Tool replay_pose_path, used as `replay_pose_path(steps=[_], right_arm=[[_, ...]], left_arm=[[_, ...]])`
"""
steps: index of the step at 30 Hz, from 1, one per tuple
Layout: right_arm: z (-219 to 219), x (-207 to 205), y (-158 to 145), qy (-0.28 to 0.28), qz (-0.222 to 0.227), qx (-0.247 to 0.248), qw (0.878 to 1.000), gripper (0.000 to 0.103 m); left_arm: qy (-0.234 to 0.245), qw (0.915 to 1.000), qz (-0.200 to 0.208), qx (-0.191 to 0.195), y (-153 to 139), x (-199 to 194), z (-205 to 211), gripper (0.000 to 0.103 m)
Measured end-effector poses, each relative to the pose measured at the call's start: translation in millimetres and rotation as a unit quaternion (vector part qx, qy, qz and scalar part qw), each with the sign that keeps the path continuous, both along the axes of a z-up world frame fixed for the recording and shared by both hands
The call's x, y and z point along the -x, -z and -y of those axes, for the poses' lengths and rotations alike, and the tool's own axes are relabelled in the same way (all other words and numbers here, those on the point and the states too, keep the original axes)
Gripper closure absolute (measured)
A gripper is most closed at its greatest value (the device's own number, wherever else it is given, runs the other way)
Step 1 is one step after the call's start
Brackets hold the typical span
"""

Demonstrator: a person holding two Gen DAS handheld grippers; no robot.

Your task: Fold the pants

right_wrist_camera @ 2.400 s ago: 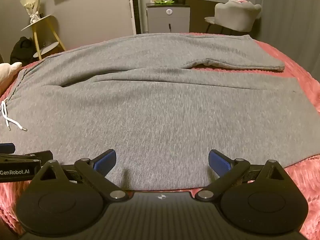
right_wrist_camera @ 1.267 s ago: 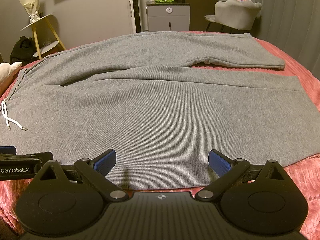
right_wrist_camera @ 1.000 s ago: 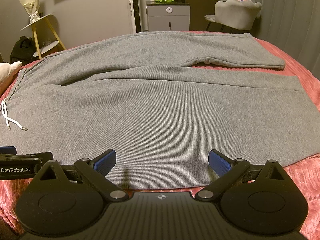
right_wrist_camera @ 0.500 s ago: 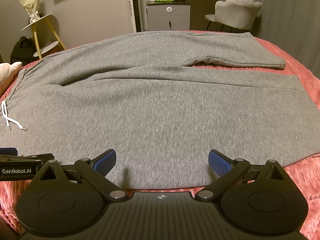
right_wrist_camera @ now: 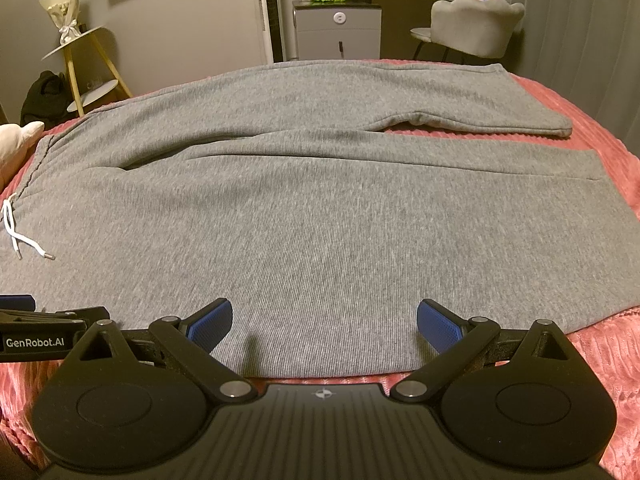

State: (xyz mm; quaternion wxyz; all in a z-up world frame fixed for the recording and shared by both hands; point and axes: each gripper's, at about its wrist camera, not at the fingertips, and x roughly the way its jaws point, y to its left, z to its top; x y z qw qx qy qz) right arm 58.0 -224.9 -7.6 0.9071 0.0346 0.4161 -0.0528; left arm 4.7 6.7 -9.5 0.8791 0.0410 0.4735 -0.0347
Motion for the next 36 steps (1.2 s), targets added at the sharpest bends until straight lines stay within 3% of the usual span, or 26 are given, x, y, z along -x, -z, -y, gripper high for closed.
replay_pose_path(steps=[36], right_arm=[[-1.8,-2.8,6.5,-0.003,-0.017,-0.004,1.0,0.004]], left_arm=[[-0.002,0.9999,-0.014,-0.002,4.5,-5.6,1.3,0.0]])
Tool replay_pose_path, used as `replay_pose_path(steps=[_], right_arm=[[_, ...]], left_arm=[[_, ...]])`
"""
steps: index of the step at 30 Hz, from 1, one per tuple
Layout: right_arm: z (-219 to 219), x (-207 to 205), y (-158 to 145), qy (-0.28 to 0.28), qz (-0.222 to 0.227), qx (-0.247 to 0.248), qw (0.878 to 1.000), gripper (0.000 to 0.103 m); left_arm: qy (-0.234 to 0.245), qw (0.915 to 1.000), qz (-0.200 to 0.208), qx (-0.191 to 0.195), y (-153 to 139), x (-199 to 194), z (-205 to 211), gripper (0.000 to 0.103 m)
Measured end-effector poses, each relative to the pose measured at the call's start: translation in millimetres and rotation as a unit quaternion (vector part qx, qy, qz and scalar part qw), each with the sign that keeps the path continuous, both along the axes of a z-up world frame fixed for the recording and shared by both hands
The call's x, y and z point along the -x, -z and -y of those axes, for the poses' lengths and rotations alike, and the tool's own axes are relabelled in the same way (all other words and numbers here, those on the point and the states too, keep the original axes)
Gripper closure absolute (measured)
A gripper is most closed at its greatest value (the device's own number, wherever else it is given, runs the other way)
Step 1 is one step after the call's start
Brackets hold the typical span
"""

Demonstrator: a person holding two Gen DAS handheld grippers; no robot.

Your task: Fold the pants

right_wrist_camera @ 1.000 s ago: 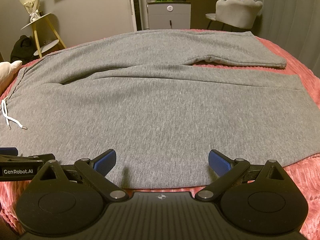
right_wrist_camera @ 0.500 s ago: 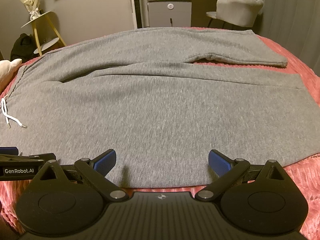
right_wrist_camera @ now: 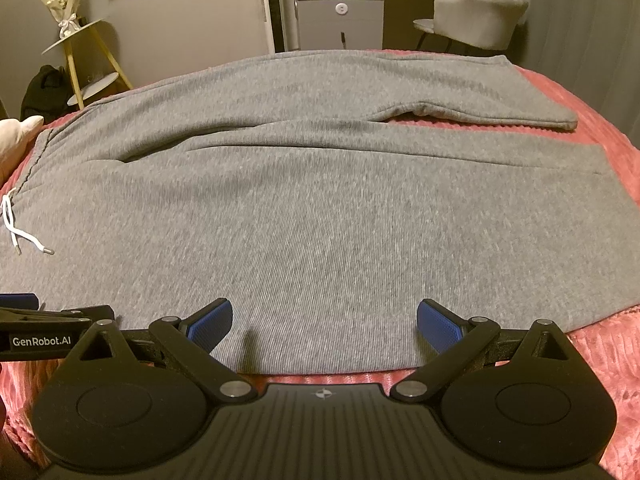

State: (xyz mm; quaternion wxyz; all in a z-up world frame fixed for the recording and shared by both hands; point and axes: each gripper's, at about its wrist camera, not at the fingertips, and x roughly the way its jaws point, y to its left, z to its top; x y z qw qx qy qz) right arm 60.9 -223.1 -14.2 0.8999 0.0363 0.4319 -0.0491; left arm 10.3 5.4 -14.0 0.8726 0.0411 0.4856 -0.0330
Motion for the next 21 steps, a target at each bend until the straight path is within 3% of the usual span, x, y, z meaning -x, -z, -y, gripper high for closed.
replay_pose_path(steps=[21], right_arm=[[4.0,-7.7,6.1,0.004,-0.018,-0.008,1.0,0.004]], left_arm=[[-0.001,0.9999,-0.013,0.003,3.1,-7.6,2.5,0.0]])
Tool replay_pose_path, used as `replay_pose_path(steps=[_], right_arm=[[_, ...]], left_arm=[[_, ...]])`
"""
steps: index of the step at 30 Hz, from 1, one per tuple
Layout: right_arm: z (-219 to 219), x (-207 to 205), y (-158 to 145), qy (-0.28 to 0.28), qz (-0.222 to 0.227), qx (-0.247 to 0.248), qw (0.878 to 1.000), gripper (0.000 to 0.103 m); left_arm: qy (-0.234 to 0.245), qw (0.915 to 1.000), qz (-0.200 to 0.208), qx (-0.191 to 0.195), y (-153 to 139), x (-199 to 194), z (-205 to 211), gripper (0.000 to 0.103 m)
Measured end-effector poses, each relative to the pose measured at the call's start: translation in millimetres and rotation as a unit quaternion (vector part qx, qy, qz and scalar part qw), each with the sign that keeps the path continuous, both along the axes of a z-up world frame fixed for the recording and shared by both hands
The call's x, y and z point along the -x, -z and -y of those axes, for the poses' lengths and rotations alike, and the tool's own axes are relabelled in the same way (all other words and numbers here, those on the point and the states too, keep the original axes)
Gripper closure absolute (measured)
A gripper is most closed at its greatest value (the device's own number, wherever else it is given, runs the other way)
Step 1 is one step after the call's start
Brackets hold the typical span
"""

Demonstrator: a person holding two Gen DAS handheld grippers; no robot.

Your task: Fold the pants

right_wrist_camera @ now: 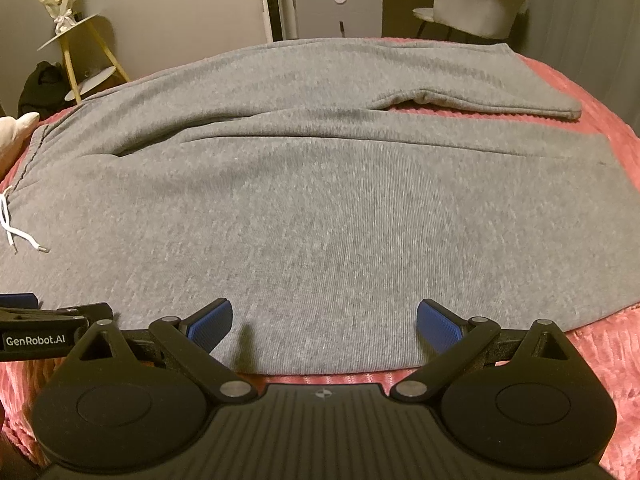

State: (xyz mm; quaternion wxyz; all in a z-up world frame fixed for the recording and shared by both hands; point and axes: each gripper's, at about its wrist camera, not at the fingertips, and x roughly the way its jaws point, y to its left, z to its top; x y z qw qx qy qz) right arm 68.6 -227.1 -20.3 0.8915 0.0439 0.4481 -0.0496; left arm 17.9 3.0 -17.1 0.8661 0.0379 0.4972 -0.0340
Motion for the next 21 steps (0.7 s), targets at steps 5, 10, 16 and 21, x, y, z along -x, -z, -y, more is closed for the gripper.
replay_pose_path(steps=[5,10,16,21], right_arm=[[3,-2,2,0.007,-0.002,-0.006,1.0,0.004],[10,0,-1,0.01,0.011,-0.024,1.0,0.004],[61,1,-14,0.068,0.121,-0.152,0.979,0.004],[104,-69,-20,0.107,0.133,-0.139,0.976,0.004]], left_arm=[[0.004,1.0,-0.004,-0.001,2,-4,2,0.0],[-0.003,1.0,0.002,0.008,-6,-8,0,0.0],[-0.072,0.9912,0.109,0.021,-54,-42,-2,0.0],[-0.138,0.9809,0.121,0.064,-53,-106,-16,0.0]])
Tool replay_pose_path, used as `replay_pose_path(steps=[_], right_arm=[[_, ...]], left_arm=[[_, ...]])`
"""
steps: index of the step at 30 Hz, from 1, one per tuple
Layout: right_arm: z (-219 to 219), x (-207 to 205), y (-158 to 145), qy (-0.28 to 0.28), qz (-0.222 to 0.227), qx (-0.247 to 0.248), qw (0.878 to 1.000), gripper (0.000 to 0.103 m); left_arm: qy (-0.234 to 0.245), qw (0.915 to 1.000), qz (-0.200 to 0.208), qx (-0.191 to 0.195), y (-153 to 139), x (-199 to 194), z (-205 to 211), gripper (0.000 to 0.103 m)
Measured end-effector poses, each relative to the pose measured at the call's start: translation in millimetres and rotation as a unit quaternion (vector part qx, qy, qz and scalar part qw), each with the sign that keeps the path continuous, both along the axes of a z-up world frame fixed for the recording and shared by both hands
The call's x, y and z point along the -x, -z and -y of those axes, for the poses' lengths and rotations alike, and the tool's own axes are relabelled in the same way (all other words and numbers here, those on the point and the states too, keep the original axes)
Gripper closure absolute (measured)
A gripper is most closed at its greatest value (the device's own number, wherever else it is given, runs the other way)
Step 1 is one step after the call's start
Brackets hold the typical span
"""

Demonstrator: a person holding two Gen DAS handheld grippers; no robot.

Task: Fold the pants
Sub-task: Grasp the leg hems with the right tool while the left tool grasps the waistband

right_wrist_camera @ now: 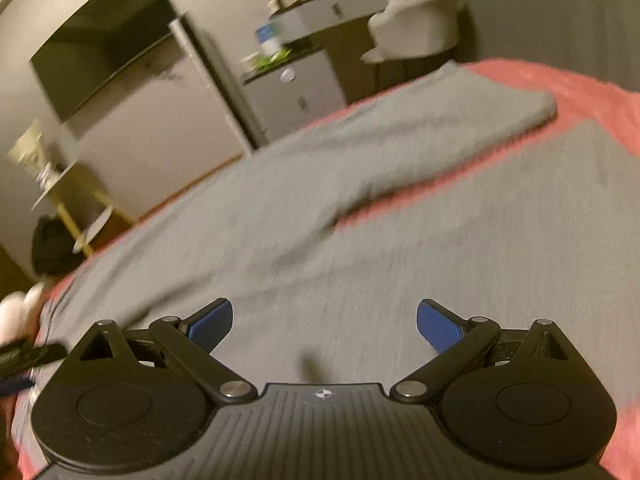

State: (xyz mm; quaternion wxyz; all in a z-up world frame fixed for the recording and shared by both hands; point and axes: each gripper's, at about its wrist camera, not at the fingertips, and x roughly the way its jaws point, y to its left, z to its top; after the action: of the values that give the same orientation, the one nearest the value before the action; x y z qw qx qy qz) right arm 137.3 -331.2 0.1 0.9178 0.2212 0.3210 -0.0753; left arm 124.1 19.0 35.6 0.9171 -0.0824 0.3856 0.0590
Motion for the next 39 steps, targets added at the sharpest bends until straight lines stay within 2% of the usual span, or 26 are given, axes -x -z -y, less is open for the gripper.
replay_pose_path(steps=[2,5,6,7,9,11,14,16,20,22,24,26,27,28,31,34,37,39], right_arm=[[18,-37,-6,0.018,-0.007,-0.005,1.0,0.006],[49,-99,-13,0.04,-0.018,-0.001,0.999,0.02],[61,-122,-14,0.05,-0.021,0.004,0.998,0.027],[71,-143,-14,0.058,-0.025,0.01,0.998,0.04],[96,-190,-9,0.075,-0.04,0.025,0.996,0.058],[117,-234,-3,0.098,-0.062,0.031,0.993,0.059],[140,-280,6,0.139,-0.072,0.026,0.987,0.059],[150,-312,15,0.156,-0.091,0.022,0.983,0.056],[163,-357,34,0.2,-0.129,0.019,0.971,0.053],[166,-364,37,0.218,-0.126,0.022,0.968,0.052],[167,-369,43,0.226,-0.136,0.031,0.964,0.055],[163,-368,45,0.227,-0.144,0.063,0.961,0.079],[163,-368,46,0.231,-0.15,0.081,0.958,0.095],[165,-363,45,0.226,-0.145,0.084,0.96,0.098],[171,-326,27,0.21,-0.097,0.059,0.971,0.1],[169,-265,-3,0.184,-0.025,0.056,0.981,0.1],[165,-176,-26,0.169,0.038,0.049,0.984,0.101],[161,-107,-30,0.171,0.07,0.046,0.982,0.101]], left_arm=[[-0.036,0.9993,-0.006,0.005,13,-20,-14,0.0],[-0.108,0.9932,0.016,-0.038,34,-32,-33,0.0],[-0.119,0.9915,0.022,-0.047,39,-34,-39,0.0],[-0.122,0.9905,0.031,-0.055,45,-37,-45,0.0],[-0.132,0.9884,0.035,-0.068,54,-43,-55,0.0],[-0.156,0.9851,0.044,-0.057,60,-48,-66,0.0],[-0.174,0.9822,0.062,-0.034,62,-49,-80,0.0],[-0.179,0.9802,0.071,-0.047,66,-50,-81,0.0],[-0.177,0.9792,0.058,-0.08,77,-59,-79,0.0],[-0.172,0.9802,0.053,-0.084,81,-61,-77,0.0],[-0.171,0.9802,0.051,-0.086,82,-61,-76,0.0],[-0.17,0.9815,0.048,-0.074,84,-62,-81,0.0],[-0.171,0.9824,0.047,-0.061,84,-62,-85,0.0],[-0.17,0.9832,0.048,-0.049,85,-61,-89,0.0],[-0.163,0.9847,0.062,-0.014,88,-57,-101,0.0],[-0.158,0.9847,0.073,0.013,84,-49,-107,0.0],[-0.167,0.9812,0.081,0.053,76,-41,-116,0.0],[-0.166,0.9799,0.082,0.075,70,-37,-119,0.0]])
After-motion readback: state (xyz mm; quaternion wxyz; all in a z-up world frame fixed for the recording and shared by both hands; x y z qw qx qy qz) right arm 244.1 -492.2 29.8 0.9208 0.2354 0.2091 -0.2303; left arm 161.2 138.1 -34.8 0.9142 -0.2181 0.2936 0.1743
